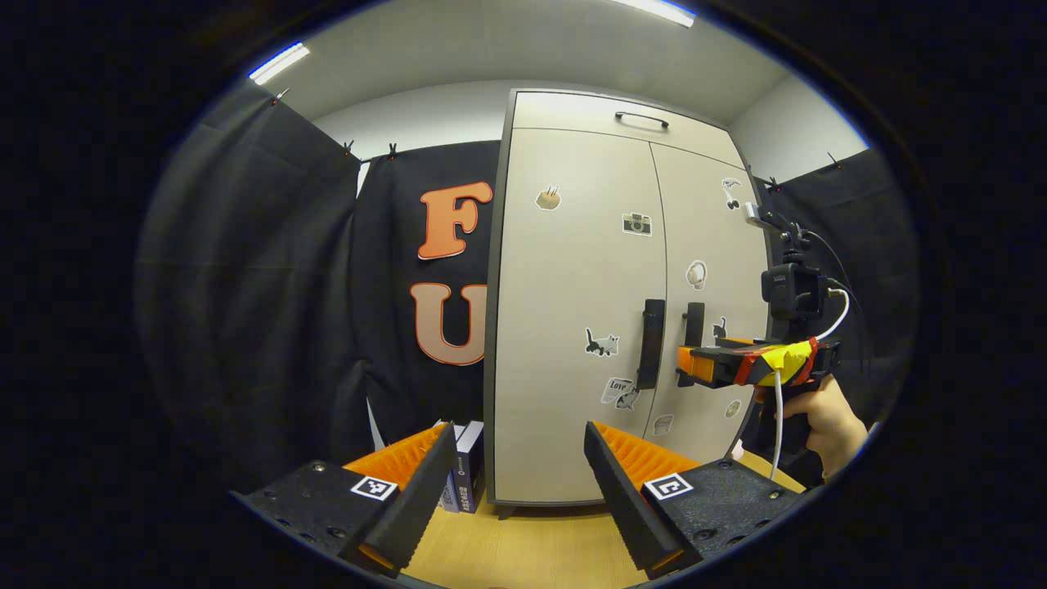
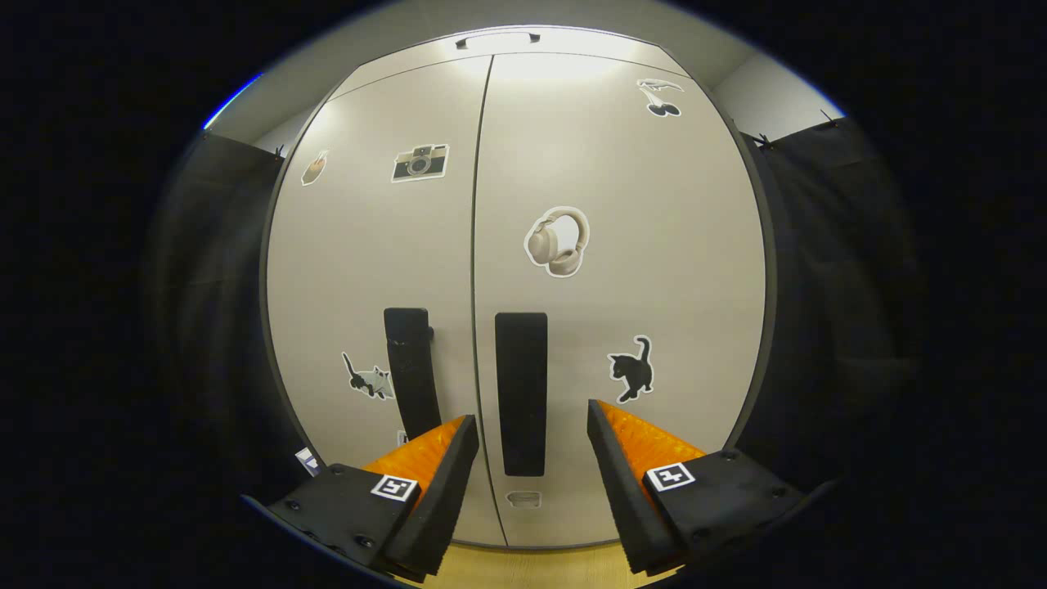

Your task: Open the right door of the double-door shoe cabinet with the right hand, and open the left door with the left hand.

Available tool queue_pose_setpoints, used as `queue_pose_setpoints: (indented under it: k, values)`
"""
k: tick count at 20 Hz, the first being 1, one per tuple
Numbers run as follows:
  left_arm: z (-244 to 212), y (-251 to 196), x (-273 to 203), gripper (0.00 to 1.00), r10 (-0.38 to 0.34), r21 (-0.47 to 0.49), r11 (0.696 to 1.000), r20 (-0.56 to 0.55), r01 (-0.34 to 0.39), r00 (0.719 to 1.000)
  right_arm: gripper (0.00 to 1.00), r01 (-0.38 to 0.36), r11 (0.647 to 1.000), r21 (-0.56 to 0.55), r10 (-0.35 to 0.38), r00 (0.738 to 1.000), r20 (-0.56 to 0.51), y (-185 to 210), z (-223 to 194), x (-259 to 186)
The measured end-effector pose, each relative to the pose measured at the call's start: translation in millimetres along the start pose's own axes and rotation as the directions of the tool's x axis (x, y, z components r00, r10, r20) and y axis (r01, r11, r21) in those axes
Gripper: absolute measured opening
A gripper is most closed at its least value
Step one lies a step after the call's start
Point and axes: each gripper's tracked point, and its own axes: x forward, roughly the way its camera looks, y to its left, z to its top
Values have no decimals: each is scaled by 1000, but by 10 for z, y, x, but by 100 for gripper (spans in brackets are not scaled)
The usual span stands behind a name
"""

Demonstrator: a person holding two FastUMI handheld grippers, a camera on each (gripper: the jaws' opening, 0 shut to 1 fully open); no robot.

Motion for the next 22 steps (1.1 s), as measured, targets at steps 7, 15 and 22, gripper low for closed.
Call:
queue_pose_setpoints:
  k: [7, 15, 22]
  values:
    - [-76, 25, -1, 94, 7, -8, 1000, -12, -7, 1000, 48, 15, 1000, 0, -15, 999, -37, -9, -101, 247]
    - [-64, 102, -114, 94, 34, -21, 999, -13, -34, 999, 36, 24, 1000, 3, -24, 999, -46, 16, -138, 277]
    - [11, 57, -336, 94, 35, -29, 999, 3, -35, 999, 23, 11, 999, -30, -12, 998, -58, -9, -148, 118]
